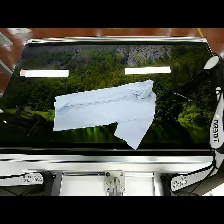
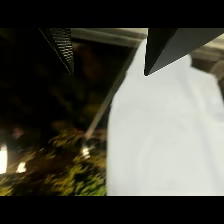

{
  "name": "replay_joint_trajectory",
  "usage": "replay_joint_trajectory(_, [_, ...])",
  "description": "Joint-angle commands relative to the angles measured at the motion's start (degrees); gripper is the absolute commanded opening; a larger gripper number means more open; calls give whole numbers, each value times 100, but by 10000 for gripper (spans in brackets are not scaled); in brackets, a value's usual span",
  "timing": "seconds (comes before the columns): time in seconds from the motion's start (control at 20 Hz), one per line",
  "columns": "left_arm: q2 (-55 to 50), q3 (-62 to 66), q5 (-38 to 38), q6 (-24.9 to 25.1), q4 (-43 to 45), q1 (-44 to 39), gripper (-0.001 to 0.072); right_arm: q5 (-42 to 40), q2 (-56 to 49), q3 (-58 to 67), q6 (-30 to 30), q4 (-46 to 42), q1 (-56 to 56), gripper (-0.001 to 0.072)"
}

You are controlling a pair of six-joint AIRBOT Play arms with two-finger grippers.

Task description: Fold the shirts.

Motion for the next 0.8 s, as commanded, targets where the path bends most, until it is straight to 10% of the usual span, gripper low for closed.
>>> replay_joint_trajectory(0.0, [-96, -848, 800, 498, -560, 173, 669, -44, 109, -332, 46, 599, -103, 550])
replay_joint_trajectory(0.65, [-144, -846, 1869, 667, -1591, -533, 515, -308, 109, -334, 24, 455, 17, 550])
replay_joint_trajectory(0.75, [-142, -844, 1864, 647, -1591, -673, 179, -216, 109, -345, 42, 96, 17, 551])
